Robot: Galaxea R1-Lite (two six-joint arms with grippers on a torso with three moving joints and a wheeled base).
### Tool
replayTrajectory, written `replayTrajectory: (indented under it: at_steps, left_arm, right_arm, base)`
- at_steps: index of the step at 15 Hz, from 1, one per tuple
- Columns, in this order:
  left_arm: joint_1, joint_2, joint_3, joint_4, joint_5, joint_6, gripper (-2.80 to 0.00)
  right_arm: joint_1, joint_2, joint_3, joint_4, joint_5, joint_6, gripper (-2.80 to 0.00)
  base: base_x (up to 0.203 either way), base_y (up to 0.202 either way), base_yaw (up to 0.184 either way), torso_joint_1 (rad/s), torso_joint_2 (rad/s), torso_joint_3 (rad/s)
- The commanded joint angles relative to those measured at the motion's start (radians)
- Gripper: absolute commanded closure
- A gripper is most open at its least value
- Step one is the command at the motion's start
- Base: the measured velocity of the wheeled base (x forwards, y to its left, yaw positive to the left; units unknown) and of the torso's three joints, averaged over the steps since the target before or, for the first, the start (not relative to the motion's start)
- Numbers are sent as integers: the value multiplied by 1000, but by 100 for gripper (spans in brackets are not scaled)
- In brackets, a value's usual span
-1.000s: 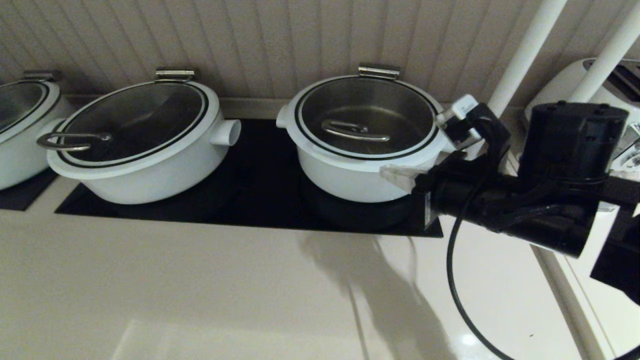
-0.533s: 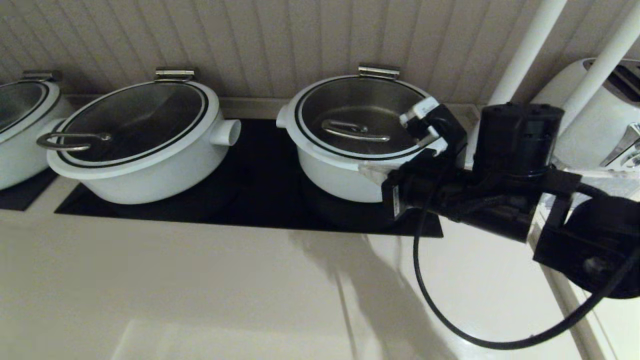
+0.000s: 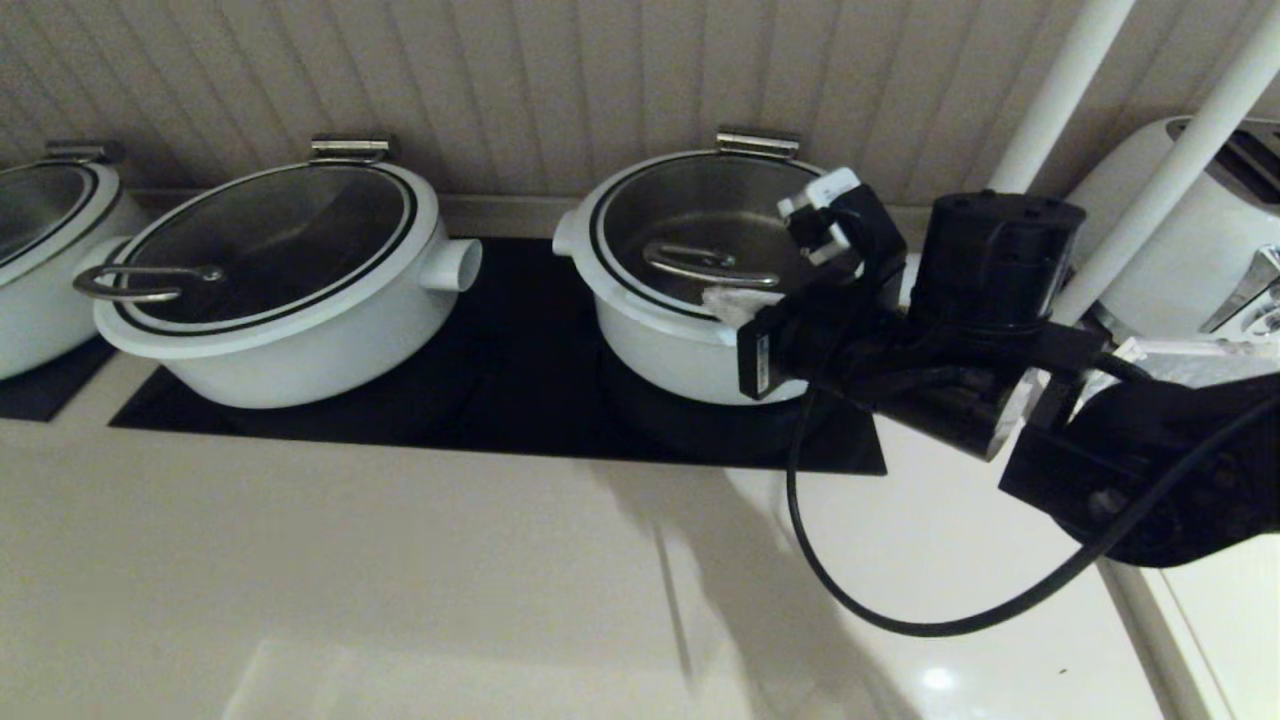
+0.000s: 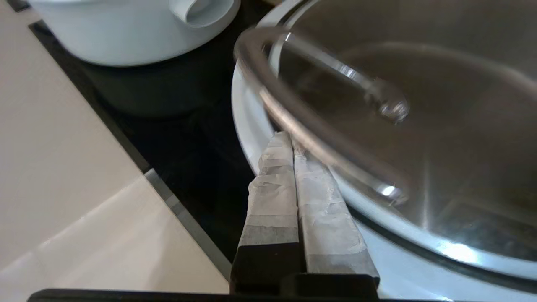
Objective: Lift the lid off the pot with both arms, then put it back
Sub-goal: Open the food pot lid a small opening with the right arm, then hold the pot lid with the left arm
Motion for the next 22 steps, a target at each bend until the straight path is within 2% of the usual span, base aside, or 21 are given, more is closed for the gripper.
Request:
replayTrajectory:
  at_steps: [1, 7, 11, 14, 16, 20, 22]
  left_arm:
    - [0, 1, 0, 0, -1, 0, 0]
    - [0, 1, -2, -2, -1, 13, 0]
    - [1, 2, -14, -5, -10, 64, 0]
    - [1, 39, -78, -3, -114, 65, 0]
    - [0, 122, -130, -7, -153, 71, 0]
    - [-3, 394, -314, -23, -283, 75, 0]
    - [-3, 554, -389, -95, -350, 75, 0]
  right_arm:
    - [-3, 6, -1, -19, -8, -1, 0]
    - [-4, 40, -44, -97, -62, -3, 0]
    - [-4, 55, -94, -101, -72, -5, 0]
    - [-4, 55, -98, -101, -72, -5, 0]
    - [-4, 54, -103, -101, -72, -5, 0]
    - [-4, 52, -115, -97, -76, -6, 0]
    - [-4, 51, -120, -97, -82, -6, 0]
  base:
    - [0, 0, 0, 0, 0, 0]
    - [0, 0, 0, 0, 0, 0]
    - [0, 0, 0, 0, 0, 0]
    - [0, 0, 0, 0, 0, 0]
    - [0, 0, 0, 0, 0, 0]
    - [0, 0, 0, 0, 0, 0]
    - [0, 0, 0, 0, 0, 0]
